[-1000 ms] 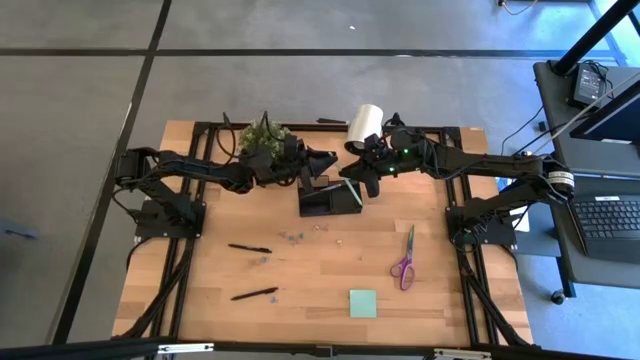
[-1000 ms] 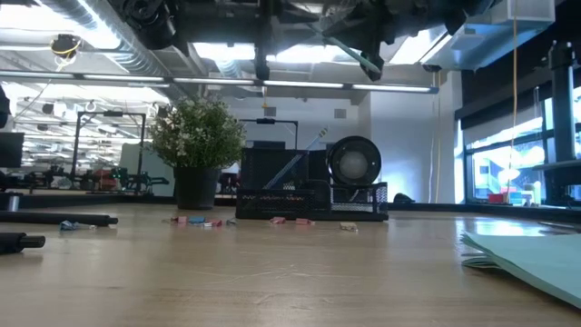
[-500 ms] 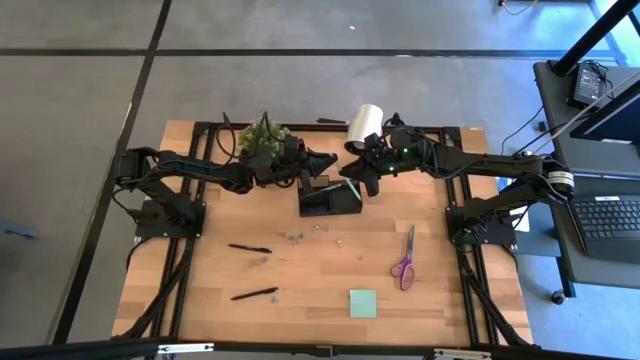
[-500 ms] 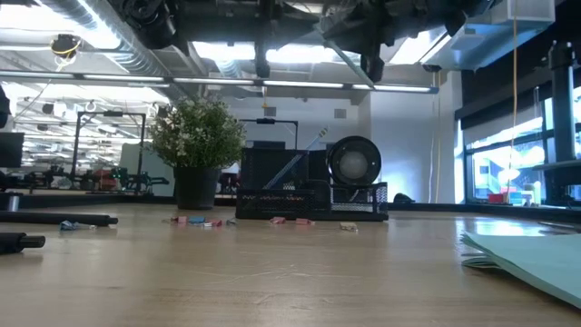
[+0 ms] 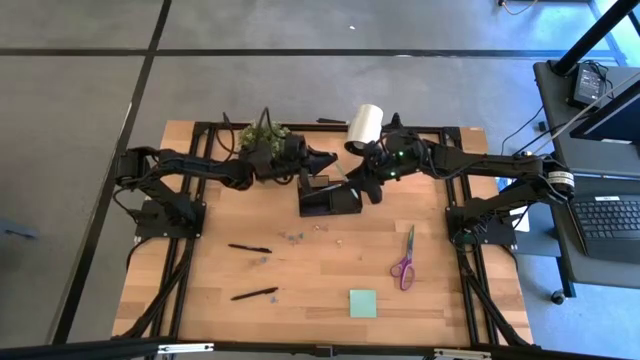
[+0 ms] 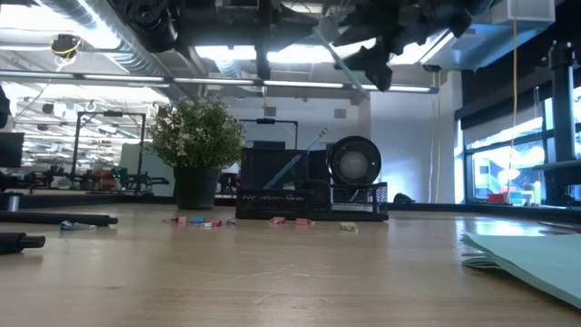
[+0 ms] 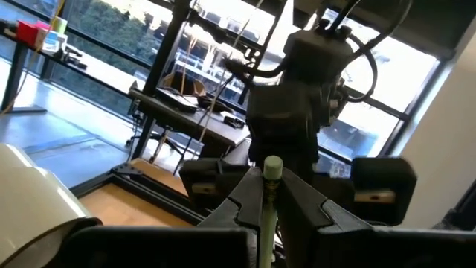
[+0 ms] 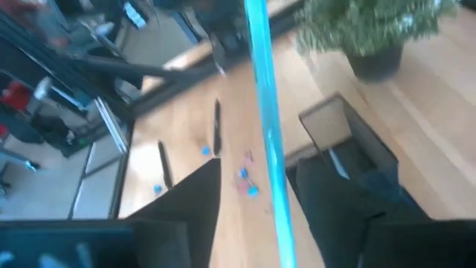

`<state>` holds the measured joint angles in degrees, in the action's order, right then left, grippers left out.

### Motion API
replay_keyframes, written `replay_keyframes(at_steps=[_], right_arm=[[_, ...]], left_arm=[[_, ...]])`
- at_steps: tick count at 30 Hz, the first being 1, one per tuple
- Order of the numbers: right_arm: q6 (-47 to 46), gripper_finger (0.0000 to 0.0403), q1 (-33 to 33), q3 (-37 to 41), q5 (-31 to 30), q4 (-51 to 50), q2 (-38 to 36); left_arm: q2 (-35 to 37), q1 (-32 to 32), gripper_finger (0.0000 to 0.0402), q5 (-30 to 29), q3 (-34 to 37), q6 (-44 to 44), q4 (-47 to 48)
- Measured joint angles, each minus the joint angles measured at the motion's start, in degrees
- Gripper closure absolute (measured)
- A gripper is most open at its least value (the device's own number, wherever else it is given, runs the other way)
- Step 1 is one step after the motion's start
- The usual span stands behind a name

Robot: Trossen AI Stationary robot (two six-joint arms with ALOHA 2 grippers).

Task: Pick and place office supplies into organizer
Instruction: Put the green pencil into the black desk organizer

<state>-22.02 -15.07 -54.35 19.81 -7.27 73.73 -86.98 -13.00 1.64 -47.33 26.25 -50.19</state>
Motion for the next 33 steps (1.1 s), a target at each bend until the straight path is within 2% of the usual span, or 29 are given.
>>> replay_keyframes(at_steps=[6, 14, 17, 21, 26, 31, 33], right_arm=[[0.2, 0.0187, 0.0, 0.0, 4.4, -5.5, 0.0], [4.9, 0.0181, 0.0, 0.0, 5.4, -20.3, 0.0], [7.3, 0.0183, 0.0, 0.0, 5.3, -25.6, 0.0], [8.8, 0.0184, 0.0, 0.8, 3.8, -28.1, 0.0], [8.8, 0.0184, 0.0, 2.0, 0.2, -28.3, 0.0], [8.8, 0.0184, -0.1, 2.1, 0.2, -27.9, 0.0], [8.8, 0.0184, -0.1, 2.1, 0.2, -27.1, 0.0]], left_arm=[[0.0, -2.7, 0.0385, 4.9, 0.0, 1.6, 0.0], [0.0, -5.8, 0.0385, 11.1, -0.2, 2.5, 3.6], [0.0, -6.4, 0.0385, 13.5, -3.1, 2.1, 12.7], [0.0, -6.2, 0.0385, 13.1, -10.2, -5.6, 30.4], [0.0, -4.5, 0.0385, 7.4, -21.0, -15.7, 52.6], [0.0, -3.9, 0.0385, 6.8, -28.6, -18.7, 63.9], [0.0, -3.8, 0.0385, 4.5, -30.4, -19.0, 67.1]])
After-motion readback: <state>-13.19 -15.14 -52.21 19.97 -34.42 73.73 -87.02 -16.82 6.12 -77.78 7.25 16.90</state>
